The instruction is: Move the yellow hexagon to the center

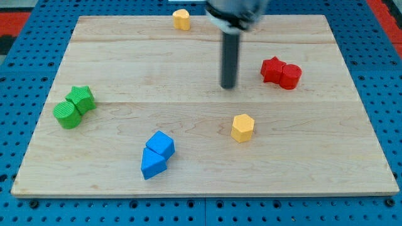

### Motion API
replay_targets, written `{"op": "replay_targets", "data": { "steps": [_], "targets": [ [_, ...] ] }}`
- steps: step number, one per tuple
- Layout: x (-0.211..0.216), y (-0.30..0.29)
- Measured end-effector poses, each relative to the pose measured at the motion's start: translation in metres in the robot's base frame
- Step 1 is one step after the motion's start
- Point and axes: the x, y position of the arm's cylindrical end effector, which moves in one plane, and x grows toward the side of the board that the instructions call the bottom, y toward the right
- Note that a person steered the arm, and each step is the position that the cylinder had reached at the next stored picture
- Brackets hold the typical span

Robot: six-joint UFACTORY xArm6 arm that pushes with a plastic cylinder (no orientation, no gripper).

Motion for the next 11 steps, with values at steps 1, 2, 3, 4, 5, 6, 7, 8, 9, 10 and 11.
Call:
{"op": "replay_targets", "data": {
  "steps": [1, 2, 3, 4, 5, 6, 7, 8, 9, 10, 11],
  "targets": [
    [0.048, 0.067],
    [0.081, 0.066],
    [0.106, 0.01],
    [0.068, -0.017],
    [0.031, -0.019],
    [-0.016, -0.022],
    [-0.063, -0.032],
    [-0.064, -0.059],
    [-0.018, -0.063],
    [-0.011, -0.098],
    [-0.036, -0.115]
  ]
}}
